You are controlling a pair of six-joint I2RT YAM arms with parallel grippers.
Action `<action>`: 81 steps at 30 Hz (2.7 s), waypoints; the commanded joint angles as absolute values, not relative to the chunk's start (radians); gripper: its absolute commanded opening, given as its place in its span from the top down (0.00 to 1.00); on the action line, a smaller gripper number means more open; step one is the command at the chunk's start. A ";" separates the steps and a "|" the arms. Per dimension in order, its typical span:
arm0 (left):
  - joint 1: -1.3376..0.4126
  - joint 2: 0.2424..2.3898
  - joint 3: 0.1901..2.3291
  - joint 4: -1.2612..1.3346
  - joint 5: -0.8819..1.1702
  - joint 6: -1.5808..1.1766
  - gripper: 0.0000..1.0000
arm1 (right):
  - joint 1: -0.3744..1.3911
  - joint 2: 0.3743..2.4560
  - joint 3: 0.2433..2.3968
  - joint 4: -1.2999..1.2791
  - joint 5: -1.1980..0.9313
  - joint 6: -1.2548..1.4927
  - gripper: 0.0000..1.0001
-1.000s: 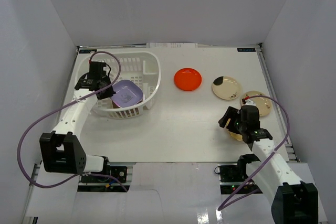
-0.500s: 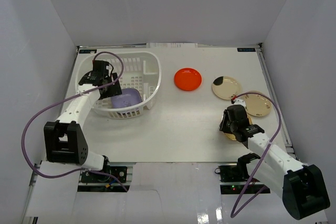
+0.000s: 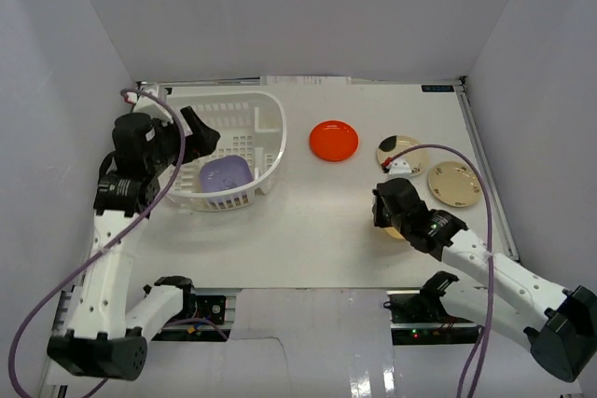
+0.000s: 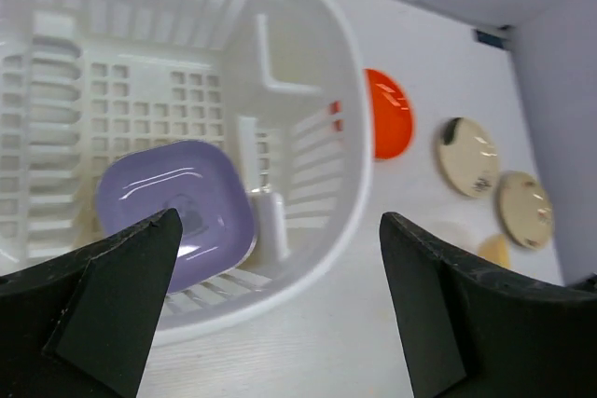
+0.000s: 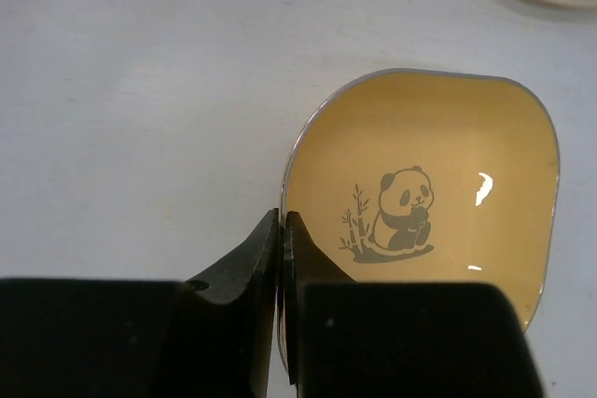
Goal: Place the plates into the plastic bin on the countertop
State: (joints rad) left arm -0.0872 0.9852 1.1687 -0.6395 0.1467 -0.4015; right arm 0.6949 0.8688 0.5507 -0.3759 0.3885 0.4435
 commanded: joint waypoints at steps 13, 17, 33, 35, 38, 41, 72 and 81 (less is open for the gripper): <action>-0.089 0.523 1.244 -0.482 0.407 -0.568 0.02 | 1.218 1.706 1.727 -0.367 0.335 -0.188 0.92; -0.089 0.525 1.331 -0.511 0.368 -0.563 0.02 | 1.218 1.894 1.932 -0.322 0.197 -0.299 0.92; -0.155 0.557 1.440 -0.551 0.262 -0.485 0.02 | 1.212 2.252 2.145 -0.273 0.107 -0.413 0.92; -0.156 0.558 1.437 -0.549 0.256 -0.483 0.02 | 1.210 2.240 2.129 -0.261 0.117 -0.414 0.91; -0.160 0.568 1.437 -0.549 0.255 -0.482 0.02 | 1.209 2.218 2.115 -0.252 0.115 -0.416 0.82; -0.160 0.571 1.437 -0.551 0.249 -0.477 0.02 | 1.209 2.195 2.083 -0.252 0.117 -0.422 0.70; -0.192 0.747 0.908 -0.172 0.681 -0.860 0.03 | -0.001 0.894 0.505 -0.021 0.453 0.688 0.37; -0.571 0.862 0.897 -0.161 0.369 -0.827 0.03 | -0.391 1.064 0.382 0.118 0.263 0.819 0.39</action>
State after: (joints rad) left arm -0.4294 0.8078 0.8925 -0.1909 0.5335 -0.8352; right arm -0.3264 1.0157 0.4004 0.0067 0.3477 0.7376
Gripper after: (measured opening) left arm 0.969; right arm 0.613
